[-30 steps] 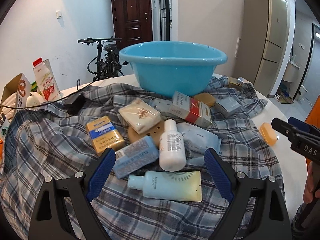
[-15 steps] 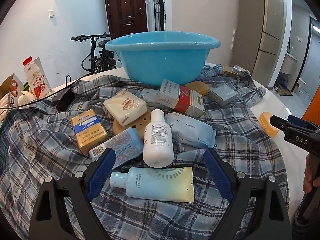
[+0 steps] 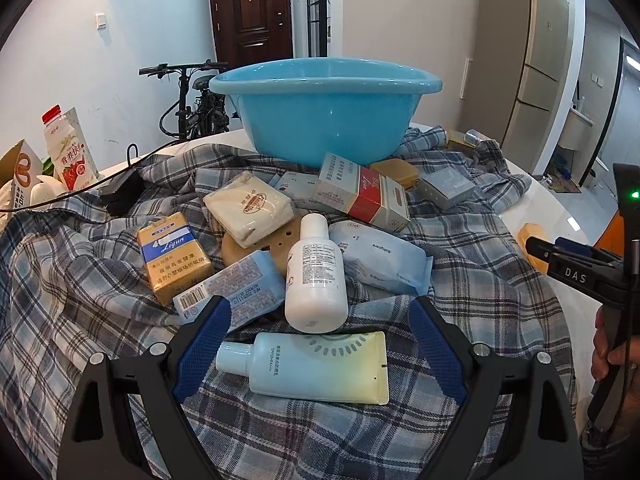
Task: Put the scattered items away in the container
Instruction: 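Grasp the orange translucent soap case on the table with the right gripper, then lift the orange soap case with the right gripper over the shirt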
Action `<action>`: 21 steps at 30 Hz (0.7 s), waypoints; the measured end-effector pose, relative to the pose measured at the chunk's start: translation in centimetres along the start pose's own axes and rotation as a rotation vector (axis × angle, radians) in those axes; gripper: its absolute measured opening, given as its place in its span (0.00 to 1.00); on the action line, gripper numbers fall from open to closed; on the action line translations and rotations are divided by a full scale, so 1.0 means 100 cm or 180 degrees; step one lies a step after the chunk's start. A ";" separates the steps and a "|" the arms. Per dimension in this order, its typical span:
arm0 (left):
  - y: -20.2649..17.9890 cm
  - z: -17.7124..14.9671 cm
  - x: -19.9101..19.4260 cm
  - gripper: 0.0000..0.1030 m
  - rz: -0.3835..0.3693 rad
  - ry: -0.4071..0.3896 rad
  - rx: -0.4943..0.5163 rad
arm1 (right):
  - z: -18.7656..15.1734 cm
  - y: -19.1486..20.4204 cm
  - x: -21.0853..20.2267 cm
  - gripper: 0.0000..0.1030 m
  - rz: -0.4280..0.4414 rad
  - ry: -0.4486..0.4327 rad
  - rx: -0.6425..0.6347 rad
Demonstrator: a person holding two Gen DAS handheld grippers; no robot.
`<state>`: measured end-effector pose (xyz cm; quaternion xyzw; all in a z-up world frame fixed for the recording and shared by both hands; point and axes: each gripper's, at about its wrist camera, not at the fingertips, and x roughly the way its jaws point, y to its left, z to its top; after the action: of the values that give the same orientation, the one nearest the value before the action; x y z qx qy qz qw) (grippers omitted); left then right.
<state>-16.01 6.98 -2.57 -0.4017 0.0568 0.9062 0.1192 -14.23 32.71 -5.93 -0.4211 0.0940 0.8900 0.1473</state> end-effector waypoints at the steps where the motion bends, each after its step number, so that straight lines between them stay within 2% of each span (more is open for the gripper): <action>1: 0.000 0.000 0.000 0.89 0.0000 -0.0001 0.0001 | -0.001 -0.001 0.001 0.50 0.0021 0.0015 0.0014; 14: 0.003 0.001 -0.004 0.89 0.0016 -0.0020 -0.0011 | -0.005 0.005 0.010 0.48 -0.0033 0.0080 -0.0063; 16: 0.003 0.001 -0.004 0.89 0.0021 -0.0026 -0.0011 | -0.005 0.006 0.010 0.41 -0.0081 0.0060 -0.0083; 21: 0.004 0.001 -0.004 0.89 0.0012 -0.0031 -0.0019 | -0.005 0.003 0.008 0.41 -0.0026 0.0045 -0.0039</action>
<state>-15.95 6.55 -2.22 -0.3975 0.0542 0.9086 0.1165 -14.45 32.45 -6.79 -0.4287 0.0878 0.8870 0.1477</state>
